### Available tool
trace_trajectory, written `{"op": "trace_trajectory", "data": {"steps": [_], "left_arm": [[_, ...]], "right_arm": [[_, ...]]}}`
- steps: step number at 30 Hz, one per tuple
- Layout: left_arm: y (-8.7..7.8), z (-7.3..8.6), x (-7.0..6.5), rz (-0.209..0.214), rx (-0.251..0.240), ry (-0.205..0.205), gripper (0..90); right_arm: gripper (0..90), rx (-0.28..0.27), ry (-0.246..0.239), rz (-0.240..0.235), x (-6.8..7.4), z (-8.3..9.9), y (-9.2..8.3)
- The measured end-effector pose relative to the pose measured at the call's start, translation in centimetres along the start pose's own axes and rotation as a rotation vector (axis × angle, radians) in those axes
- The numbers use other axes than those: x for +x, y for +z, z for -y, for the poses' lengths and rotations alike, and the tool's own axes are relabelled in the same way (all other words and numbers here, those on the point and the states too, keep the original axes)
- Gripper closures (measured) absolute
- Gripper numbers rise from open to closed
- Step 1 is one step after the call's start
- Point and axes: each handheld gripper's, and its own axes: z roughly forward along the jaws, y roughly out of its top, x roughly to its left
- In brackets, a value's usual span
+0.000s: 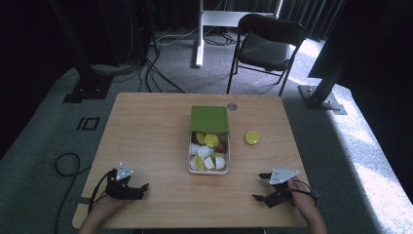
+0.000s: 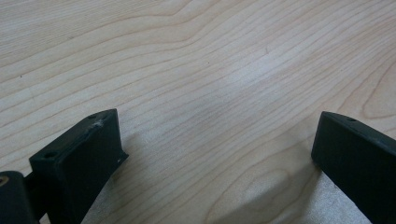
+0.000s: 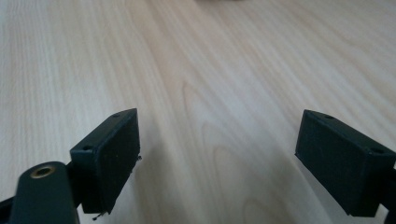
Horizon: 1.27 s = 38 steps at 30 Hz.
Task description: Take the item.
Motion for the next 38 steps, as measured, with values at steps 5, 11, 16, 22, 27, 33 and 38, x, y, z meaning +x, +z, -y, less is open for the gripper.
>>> {"op": "trace_trajectory", "data": {"steps": [5,11,16,22,27,33,38], "left_arm": [[0.00,0.00,0.01,0.000,0.000,0.001,2.8],[0.00,0.00,0.00,0.000,0.000,0.000,2.8],[0.00,0.01,0.00,0.000,-0.001,0.001,2.8],[0.00,0.01,0.00,0.000,0.000,0.000,2.8],[0.01,0.01,0.00,0.000,-0.002,0.000,2.8],[0.02,0.01,0.00,0.000,-0.002,0.000,2.8],[0.00,0.01,0.00,0.000,0.000,0.000,2.8]], "right_arm": [[13.5,0.017,-0.008,-0.019,0.26,0.53,-0.31],[13.6,0.031,0.011,-0.006,0.47,0.78,-0.49],[13.4,0.032,0.001,-0.019,0.61,1.00,-0.73],[12.3,0.034,0.002,-0.013,0.60,1.01,-0.71],[11.8,0.036,0.005,-0.010,0.57,1.00,-0.69],[11.8,0.036,0.007,-0.009,0.56,1.00,-0.69],[11.8,0.036,0.007,-0.008,0.56,1.00,-0.69]]}}
